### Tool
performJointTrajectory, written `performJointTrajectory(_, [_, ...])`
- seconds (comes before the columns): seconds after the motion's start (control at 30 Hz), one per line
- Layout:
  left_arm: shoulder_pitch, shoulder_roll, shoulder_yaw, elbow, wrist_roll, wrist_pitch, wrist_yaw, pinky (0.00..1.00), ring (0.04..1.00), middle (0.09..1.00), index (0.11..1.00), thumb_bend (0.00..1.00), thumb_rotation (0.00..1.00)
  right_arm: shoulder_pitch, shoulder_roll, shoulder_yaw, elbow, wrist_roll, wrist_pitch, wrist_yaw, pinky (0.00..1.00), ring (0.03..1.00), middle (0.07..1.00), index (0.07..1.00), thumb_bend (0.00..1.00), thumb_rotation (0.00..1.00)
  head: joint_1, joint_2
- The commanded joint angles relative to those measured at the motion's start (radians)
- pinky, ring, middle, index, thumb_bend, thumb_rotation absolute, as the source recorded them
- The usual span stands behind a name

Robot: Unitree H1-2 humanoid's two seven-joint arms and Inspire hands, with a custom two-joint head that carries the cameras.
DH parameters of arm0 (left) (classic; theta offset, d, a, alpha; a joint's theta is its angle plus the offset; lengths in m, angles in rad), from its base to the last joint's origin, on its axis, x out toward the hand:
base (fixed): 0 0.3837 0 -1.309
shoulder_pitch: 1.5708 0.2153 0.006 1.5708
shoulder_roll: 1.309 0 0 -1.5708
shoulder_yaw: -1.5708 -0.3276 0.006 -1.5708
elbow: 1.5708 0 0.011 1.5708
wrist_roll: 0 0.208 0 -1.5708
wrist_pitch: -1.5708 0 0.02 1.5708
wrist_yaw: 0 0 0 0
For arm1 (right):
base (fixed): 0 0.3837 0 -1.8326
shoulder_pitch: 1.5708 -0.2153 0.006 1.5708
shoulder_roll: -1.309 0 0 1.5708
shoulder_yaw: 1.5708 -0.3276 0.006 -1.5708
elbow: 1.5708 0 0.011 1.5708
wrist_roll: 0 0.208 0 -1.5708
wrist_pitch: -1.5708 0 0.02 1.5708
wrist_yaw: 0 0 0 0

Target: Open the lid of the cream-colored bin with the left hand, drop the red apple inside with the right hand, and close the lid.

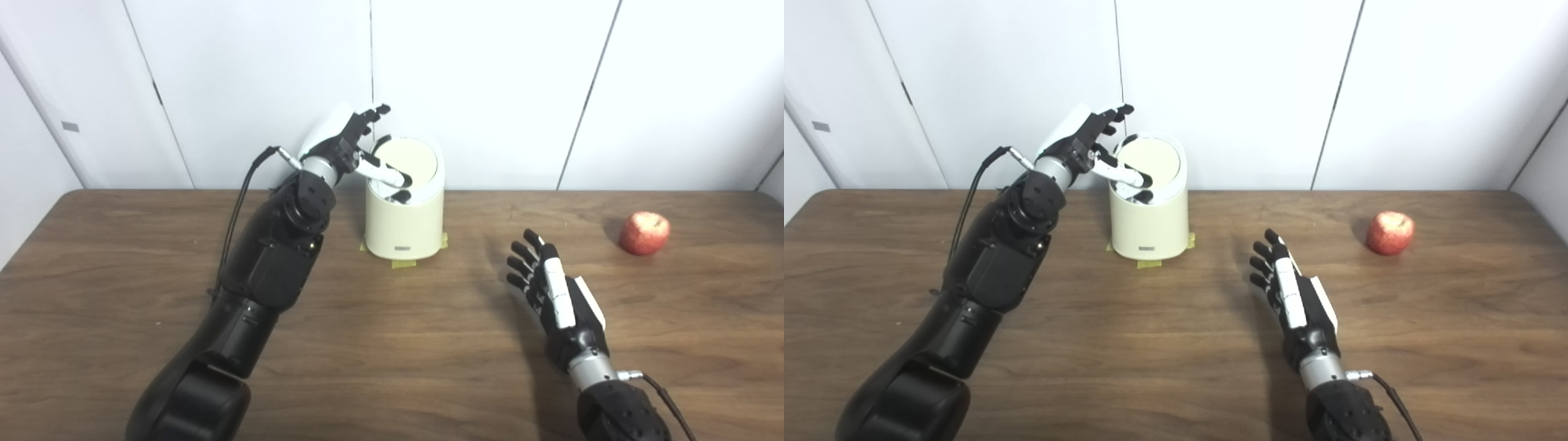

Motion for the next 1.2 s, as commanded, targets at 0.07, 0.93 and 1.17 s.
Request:
performJointTrajectory(0.07, [-0.082,0.009,0.0,0.021,0.002,-0.054,0.059,0.72,0.88,0.913,0.925,0.87,0.1,-0.022,0.008,0.006,-0.049,-0.007,-0.03,-0.005,0.89,0.912,0.926,0.955,0.48,1.0,-0.002,0.0])
performJointTrajectory(0.93, [-0.105,0.047,-0.121,0.092,0.104,-0.156,0.137,0.74,0.87,0.9,0.914,0.89,0.09,-0.023,0.008,0.017,-0.054,-0.026,-0.032,-0.004,0.86,0.896,0.917,0.955,0.5,1.0,-0.006,0.001])
performJointTrajectory(1.17, [-0.106,0.057,-0.135,0.103,0.127,-0.172,0.136,0.75,0.873,0.908,0.917,0.88,0.06,-0.023,0.007,0.015,-0.055,-0.023,-0.034,-0.003,0.86,0.899,0.921,0.961,0.51,1.0,-0.004,0.004])
